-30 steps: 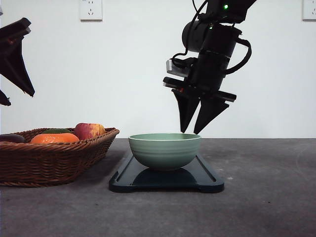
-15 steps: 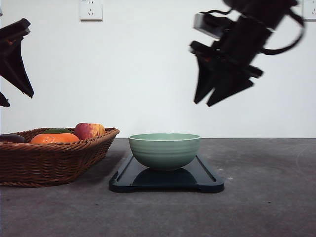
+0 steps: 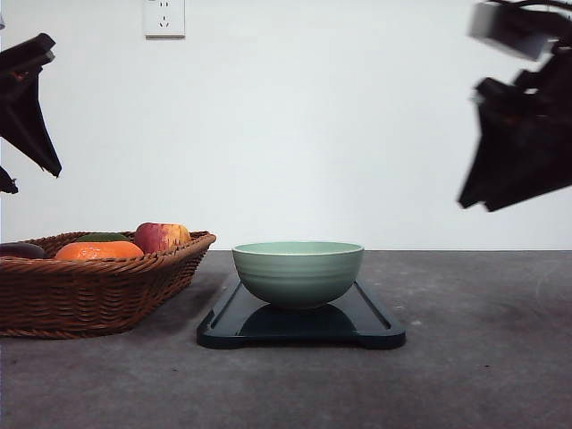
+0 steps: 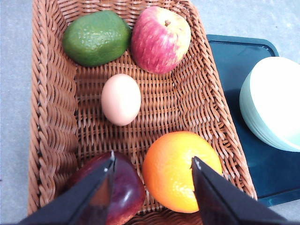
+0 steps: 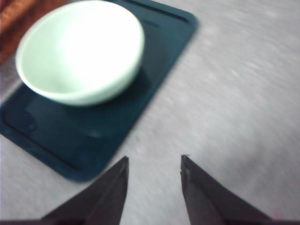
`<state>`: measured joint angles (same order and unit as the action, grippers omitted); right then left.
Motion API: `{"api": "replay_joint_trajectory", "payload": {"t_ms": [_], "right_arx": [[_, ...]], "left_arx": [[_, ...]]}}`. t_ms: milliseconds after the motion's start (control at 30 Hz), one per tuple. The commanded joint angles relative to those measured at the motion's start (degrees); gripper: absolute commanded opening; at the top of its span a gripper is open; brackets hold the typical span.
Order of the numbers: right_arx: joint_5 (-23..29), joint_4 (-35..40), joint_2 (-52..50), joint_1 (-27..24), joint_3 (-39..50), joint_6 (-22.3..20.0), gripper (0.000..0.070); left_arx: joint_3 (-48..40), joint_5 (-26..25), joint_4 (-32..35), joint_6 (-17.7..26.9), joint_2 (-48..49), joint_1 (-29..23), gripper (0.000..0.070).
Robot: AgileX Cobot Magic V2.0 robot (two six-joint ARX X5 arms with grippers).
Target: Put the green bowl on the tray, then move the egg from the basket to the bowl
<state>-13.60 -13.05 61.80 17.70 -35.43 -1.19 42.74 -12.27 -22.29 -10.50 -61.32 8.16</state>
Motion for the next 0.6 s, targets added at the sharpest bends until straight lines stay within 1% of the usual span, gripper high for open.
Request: {"api": "replay_joint_trajectory", "payload": {"t_ms": [0, 167, 333, 467, 567], "right_arx": [[0.1, 0.4, -1.9, -0.4, 1.3, 0.0, 0.0212], [0.2, 0.5, -6.2, -1.9, 3.7, 0.8, 0.0212], [0.6, 0.9, -6.5, -1.9, 3.7, 0.8, 0.0212], [0.6, 0.8, -6.5, -1.9, 3.7, 0.8, 0.0212], [0.5, 0.8, -6.5, -1.9, 3.7, 1.0, 0.0212]], "left_arx": [[1.3, -0.2, 0.3, 0.2, -0.5, 0.1, 0.031], [3.2, -0.2, -3.4, 0.2, -0.6, 0.2, 0.0311], [9.1, 0.3, -8.7, 1.5, -2.5, 0.6, 0.0311], [14.9, 2.5, -12.9, 2.9, -7.2, 1.5, 0.0311], [18.8, 5.7, -15.4, 3.6, -12.1, 2.4, 0.0312]]}}
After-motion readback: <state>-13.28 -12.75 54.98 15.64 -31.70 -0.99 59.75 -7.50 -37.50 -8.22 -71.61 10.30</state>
